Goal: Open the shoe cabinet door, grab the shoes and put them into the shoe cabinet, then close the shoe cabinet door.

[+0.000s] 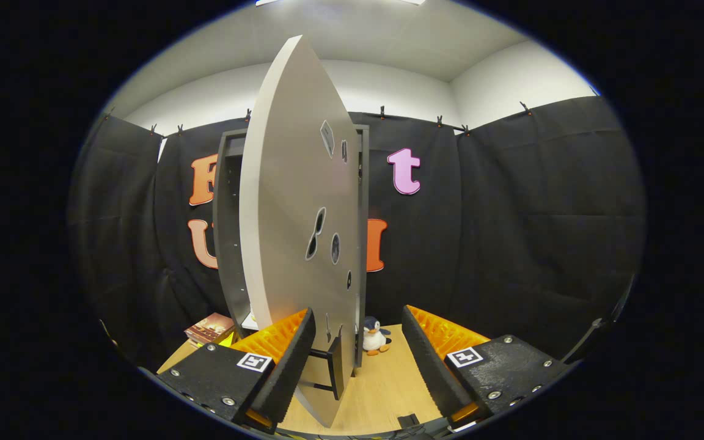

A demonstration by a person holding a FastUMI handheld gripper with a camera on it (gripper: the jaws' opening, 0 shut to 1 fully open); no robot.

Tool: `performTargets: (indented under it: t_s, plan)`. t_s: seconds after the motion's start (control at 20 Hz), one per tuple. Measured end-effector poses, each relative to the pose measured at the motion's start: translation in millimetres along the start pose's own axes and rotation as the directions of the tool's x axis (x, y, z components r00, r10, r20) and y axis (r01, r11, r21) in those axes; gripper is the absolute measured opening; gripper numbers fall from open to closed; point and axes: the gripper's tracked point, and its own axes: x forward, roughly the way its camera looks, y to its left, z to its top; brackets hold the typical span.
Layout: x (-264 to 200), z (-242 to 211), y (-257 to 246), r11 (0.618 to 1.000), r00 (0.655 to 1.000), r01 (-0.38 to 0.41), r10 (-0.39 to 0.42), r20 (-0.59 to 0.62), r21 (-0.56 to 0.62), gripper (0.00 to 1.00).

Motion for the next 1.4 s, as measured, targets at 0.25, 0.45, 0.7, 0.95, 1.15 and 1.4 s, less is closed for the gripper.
performTargets:
  t_s: [0.25, 0.45, 0.7, 0.95, 1.15, 1.4]
  plan:
    - [7.6, -1.4, 27.5, 0.997, 0.997, -0.078, 0.078, 0.0, 0.018, 0.89]
    - [15.7, -3.6, 49.1, 0.99, 0.99, -0.14, 0.14, 0.004, 0.02, 0.89]
    - [36.4, -4.1, 92.4, 0.975, 0.975, -0.221, 0.221, -0.004, 0.024, 0.89]
    - [70.9, -12.4, 147.6, 0.948, 0.947, -0.318, 0.318, -0.032, 0.004, 0.91]
    - [113.0, -17.6, 189.2, 0.941, 0.94, -0.34, 0.339, -0.036, -0.006, 0.92]
    - [148.0, -14.5, 216.1, 0.942, 0.942, -0.335, 0.335, -0.018, 0.015, 0.92]
